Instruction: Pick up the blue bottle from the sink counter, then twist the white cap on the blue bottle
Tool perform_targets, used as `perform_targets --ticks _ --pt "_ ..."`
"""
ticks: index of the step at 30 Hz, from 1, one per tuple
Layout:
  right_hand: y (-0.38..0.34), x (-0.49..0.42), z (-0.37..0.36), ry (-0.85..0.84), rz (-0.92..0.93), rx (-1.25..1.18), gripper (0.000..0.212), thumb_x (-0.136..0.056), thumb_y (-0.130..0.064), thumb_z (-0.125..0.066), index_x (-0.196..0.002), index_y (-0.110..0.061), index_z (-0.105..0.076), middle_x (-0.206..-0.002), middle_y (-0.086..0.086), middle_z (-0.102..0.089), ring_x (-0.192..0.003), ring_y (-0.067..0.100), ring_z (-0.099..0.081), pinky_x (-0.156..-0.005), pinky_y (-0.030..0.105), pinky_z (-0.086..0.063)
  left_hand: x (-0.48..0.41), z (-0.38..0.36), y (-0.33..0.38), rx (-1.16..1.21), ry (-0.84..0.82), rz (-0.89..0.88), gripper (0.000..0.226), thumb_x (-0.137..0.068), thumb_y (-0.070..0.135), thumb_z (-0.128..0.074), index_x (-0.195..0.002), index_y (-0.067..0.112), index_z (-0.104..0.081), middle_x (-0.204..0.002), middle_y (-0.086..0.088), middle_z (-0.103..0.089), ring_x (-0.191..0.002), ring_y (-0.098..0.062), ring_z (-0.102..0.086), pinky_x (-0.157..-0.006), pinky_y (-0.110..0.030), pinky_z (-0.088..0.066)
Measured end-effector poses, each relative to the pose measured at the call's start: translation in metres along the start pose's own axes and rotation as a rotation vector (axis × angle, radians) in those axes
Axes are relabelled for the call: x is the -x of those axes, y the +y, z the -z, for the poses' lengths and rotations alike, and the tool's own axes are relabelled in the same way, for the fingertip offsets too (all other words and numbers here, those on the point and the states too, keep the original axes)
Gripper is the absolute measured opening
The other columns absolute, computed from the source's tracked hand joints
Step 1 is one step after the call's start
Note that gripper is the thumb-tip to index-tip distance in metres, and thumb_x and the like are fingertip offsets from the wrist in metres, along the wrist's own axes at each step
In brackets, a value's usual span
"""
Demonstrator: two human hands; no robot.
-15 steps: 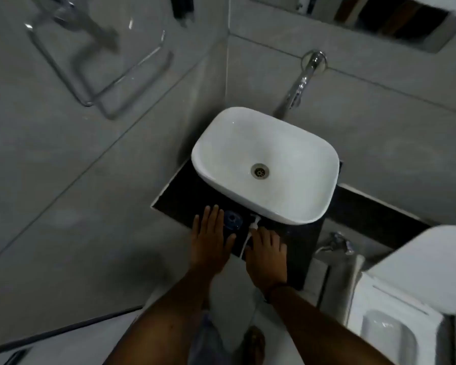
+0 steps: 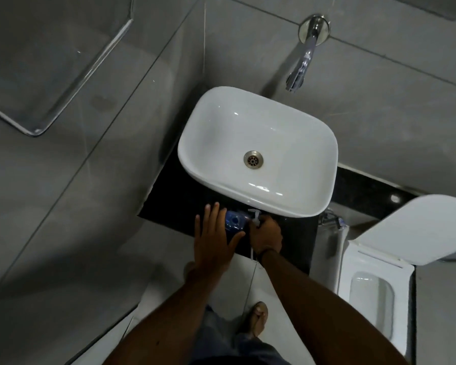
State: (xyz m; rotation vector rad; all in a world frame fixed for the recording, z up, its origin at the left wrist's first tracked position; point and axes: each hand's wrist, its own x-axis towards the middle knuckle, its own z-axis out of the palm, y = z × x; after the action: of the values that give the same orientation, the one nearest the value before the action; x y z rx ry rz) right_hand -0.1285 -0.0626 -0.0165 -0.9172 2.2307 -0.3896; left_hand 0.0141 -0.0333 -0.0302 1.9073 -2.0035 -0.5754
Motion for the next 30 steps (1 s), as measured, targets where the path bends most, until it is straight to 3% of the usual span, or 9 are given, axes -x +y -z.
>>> perform_targets --ticks 3,6,9,10,13,15,19,24,30 --pt "0.002 0.005 0.008 -0.017 0.076 0.014 0.026 -0.096 -0.023 -0.067 -0.116 -0.010 -0.076 -0.119 0.018 -0.078 -0.111 0.040 -0.073 -0.096 0.045 -0.058 0.001 0.000 -0.002 0.022 -0.012 0.000 0.087 -0.094 0.073 -0.038 -0.154 0.010 -0.040 -0.165 -0.011 -0.034 -0.157 -0.029 -0.018 -0.127 -0.052 -0.013" --pt "0.011 0.024 0.030 0.035 0.216 0.009 0.018 -0.097 -0.016 -0.070 -0.106 -0.002 -0.076 -0.099 0.020 -0.076 -0.094 0.035 -0.072 -0.086 0.045 -0.057 0.002 0.000 -0.002 0.061 -0.021 0.002 0.087 -0.094 0.072 -0.040 -0.154 0.010 -0.038 -0.166 -0.011 -0.033 -0.157 -0.029 -0.017 -0.128 -0.053 -0.013" --pt "0.008 0.052 0.059 0.139 0.308 -0.186 0.014 -0.093 -0.014 -0.077 -0.093 -0.001 -0.072 -0.091 0.013 -0.068 -0.079 0.012 -0.065 -0.079 0.026 -0.052 0.001 0.000 -0.003 0.083 -0.029 0.000 0.086 -0.093 0.071 -0.043 -0.154 0.011 -0.039 -0.166 -0.011 -0.033 -0.157 -0.028 -0.017 -0.128 -0.052 -0.013" --pt "0.002 0.061 0.068 0.157 0.349 -0.280 0.015 -0.092 -0.013 -0.079 -0.089 -0.001 -0.070 -0.091 0.016 -0.068 -0.079 0.010 -0.067 -0.078 0.022 -0.055 0.001 -0.001 -0.003 0.084 -0.026 0.001 0.085 -0.094 0.071 -0.044 -0.154 0.011 -0.039 -0.166 -0.010 -0.033 -0.157 -0.028 -0.017 -0.128 -0.052 -0.013" --pt "-0.024 0.082 0.083 0.171 0.494 -0.548 0.007 -0.092 -0.009 -0.078 -0.088 -0.011 -0.071 -0.096 0.022 -0.069 -0.091 0.024 -0.074 -0.087 0.028 -0.062 0.002 -0.001 -0.004 0.085 -0.004 -0.005 0.083 -0.094 0.069 -0.046 -0.153 0.012 -0.041 -0.165 -0.011 -0.036 -0.156 -0.029 -0.021 -0.127 -0.054 -0.017" --pt "-0.039 0.092 0.083 0.165 0.557 -0.607 0.018 -0.092 -0.006 -0.076 -0.091 -0.023 -0.073 -0.101 0.020 -0.071 -0.100 0.028 -0.075 -0.094 0.031 -0.062 0.002 -0.002 -0.004 0.087 0.007 -0.012 0.083 -0.094 0.069 -0.045 -0.153 0.011 -0.041 -0.164 -0.011 -0.037 -0.156 -0.030 -0.022 -0.126 -0.055 -0.019" --pt "-0.045 0.097 0.073 0.129 0.571 -0.592 0.022 -0.091 -0.004 -0.076 -0.104 -0.021 -0.075 -0.110 0.016 -0.073 -0.104 0.027 -0.076 -0.096 0.033 -0.062 0.002 -0.004 -0.006 0.083 0.023 -0.015 0.081 -0.094 0.069 -0.045 -0.152 0.012 -0.041 -0.163 -0.012 -0.039 -0.155 -0.030 -0.025 -0.124 -0.057 -0.023" --pt "-0.038 0.090 0.057 0.095 0.577 -0.500 0.015 -0.090 -0.004 -0.078 -0.104 -0.010 -0.077 -0.106 0.011 -0.072 -0.102 0.022 -0.076 -0.093 0.031 -0.063 0.002 -0.007 -0.008 0.059 0.023 -0.024 0.082 -0.095 0.072 -0.035 -0.152 0.013 -0.041 -0.162 -0.011 -0.040 -0.155 -0.030 -0.026 -0.125 -0.055 -0.021" --pt "-0.032 0.072 0.028 0.033 0.621 -0.260 0.030 -0.090 -0.006 -0.078 -0.108 -0.028 -0.072 -0.104 -0.012 -0.068 -0.101 -0.007 -0.068 -0.093 0.012 -0.055 0.003 -0.005 -0.005 0.021 0.053 -0.021 0.086 -0.097 0.072 -0.017 -0.148 0.011 -0.049 -0.158 -0.012 -0.047 -0.151 -0.031 -0.035 -0.123 -0.055 -0.026"
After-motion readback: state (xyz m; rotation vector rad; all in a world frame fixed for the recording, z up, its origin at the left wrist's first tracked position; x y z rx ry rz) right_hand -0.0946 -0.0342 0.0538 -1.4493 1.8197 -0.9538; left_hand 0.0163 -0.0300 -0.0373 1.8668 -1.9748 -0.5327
